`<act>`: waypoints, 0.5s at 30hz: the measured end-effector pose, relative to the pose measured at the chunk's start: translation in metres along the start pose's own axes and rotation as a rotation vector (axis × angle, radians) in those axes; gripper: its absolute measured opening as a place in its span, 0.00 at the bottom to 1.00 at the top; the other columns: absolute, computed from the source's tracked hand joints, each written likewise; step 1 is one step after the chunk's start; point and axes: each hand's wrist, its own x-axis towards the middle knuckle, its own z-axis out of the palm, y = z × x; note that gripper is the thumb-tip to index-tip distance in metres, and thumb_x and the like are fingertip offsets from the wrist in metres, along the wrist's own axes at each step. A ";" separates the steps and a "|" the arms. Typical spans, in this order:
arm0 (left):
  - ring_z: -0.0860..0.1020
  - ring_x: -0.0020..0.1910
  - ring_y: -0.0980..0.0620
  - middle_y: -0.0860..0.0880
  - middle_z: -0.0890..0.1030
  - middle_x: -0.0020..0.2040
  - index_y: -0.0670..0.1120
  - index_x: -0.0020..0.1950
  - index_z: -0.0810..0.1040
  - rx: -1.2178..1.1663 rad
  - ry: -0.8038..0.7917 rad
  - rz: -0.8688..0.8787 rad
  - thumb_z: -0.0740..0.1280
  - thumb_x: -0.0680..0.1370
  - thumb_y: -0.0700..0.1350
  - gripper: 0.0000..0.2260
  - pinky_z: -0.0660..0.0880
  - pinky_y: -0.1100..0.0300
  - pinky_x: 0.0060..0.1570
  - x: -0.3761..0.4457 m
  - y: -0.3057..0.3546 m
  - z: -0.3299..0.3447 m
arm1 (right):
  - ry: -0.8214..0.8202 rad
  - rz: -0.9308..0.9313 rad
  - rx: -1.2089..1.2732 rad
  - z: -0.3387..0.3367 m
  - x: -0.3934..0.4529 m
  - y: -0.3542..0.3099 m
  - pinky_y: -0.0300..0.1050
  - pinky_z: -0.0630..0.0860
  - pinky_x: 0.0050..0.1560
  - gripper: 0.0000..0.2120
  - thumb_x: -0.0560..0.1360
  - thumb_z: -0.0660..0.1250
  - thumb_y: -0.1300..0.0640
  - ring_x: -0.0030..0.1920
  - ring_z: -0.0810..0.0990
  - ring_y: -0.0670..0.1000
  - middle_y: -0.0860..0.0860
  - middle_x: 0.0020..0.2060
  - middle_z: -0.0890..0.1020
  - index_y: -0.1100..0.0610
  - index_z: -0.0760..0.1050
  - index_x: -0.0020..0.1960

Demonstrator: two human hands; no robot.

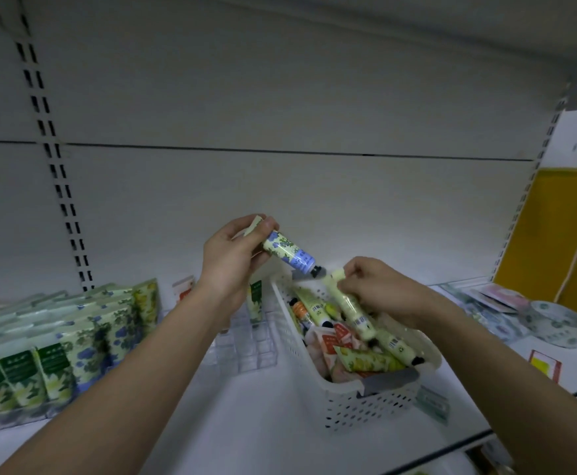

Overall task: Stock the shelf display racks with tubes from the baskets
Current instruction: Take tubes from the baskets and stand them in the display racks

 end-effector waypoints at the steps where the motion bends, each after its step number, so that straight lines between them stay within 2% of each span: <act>1: 0.83 0.41 0.54 0.47 0.86 0.45 0.43 0.51 0.81 -0.004 0.013 0.007 0.73 0.74 0.42 0.07 0.78 0.65 0.40 -0.001 0.002 -0.001 | -0.012 -0.001 0.186 0.001 -0.001 -0.004 0.46 0.71 0.35 0.03 0.78 0.62 0.60 0.34 0.75 0.52 0.54 0.36 0.75 0.59 0.72 0.49; 3: 0.83 0.40 0.55 0.48 0.86 0.44 0.43 0.51 0.81 -0.019 0.058 0.023 0.73 0.74 0.43 0.08 0.78 0.66 0.38 -0.002 0.007 -0.004 | -0.025 -0.038 0.492 0.007 -0.004 -0.015 0.47 0.73 0.33 0.07 0.79 0.59 0.59 0.32 0.77 0.54 0.57 0.36 0.77 0.60 0.73 0.54; 4: 0.83 0.40 0.56 0.48 0.86 0.44 0.43 0.52 0.80 -0.035 0.087 0.032 0.73 0.74 0.43 0.09 0.78 0.66 0.38 -0.002 0.010 -0.005 | -0.006 -0.078 0.546 0.011 -0.006 -0.022 0.46 0.72 0.31 0.08 0.79 0.60 0.57 0.30 0.76 0.53 0.58 0.35 0.77 0.60 0.73 0.53; 6: 0.83 0.39 0.55 0.48 0.86 0.43 0.42 0.54 0.79 -0.060 0.147 0.052 0.74 0.74 0.42 0.11 0.78 0.65 0.38 -0.002 0.015 -0.009 | 0.034 -0.167 0.511 0.022 -0.010 -0.037 0.43 0.70 0.28 0.10 0.77 0.66 0.52 0.27 0.73 0.50 0.56 0.35 0.78 0.59 0.76 0.51; 10: 0.83 0.42 0.55 0.49 0.86 0.44 0.41 0.58 0.78 -0.051 0.213 0.086 0.74 0.74 0.42 0.15 0.79 0.62 0.44 -0.006 0.029 -0.020 | 0.009 -0.293 0.476 0.043 -0.016 -0.061 0.39 0.71 0.25 0.06 0.75 0.72 0.56 0.26 0.72 0.47 0.52 0.38 0.84 0.57 0.81 0.50; 13: 0.84 0.42 0.55 0.49 0.86 0.44 0.41 0.55 0.79 -0.035 0.227 0.118 0.73 0.74 0.42 0.12 0.79 0.63 0.42 -0.011 0.042 -0.033 | -0.003 -0.303 0.476 0.059 -0.014 -0.076 0.38 0.70 0.25 0.05 0.75 0.71 0.57 0.26 0.72 0.46 0.54 0.40 0.86 0.57 0.82 0.48; 15: 0.84 0.42 0.54 0.48 0.86 0.45 0.43 0.51 0.79 -0.026 0.238 0.147 0.73 0.75 0.42 0.07 0.79 0.64 0.41 -0.016 0.052 -0.043 | -0.024 -0.285 0.507 0.070 -0.013 -0.085 0.38 0.69 0.24 0.05 0.75 0.71 0.56 0.25 0.72 0.46 0.52 0.36 0.85 0.58 0.82 0.46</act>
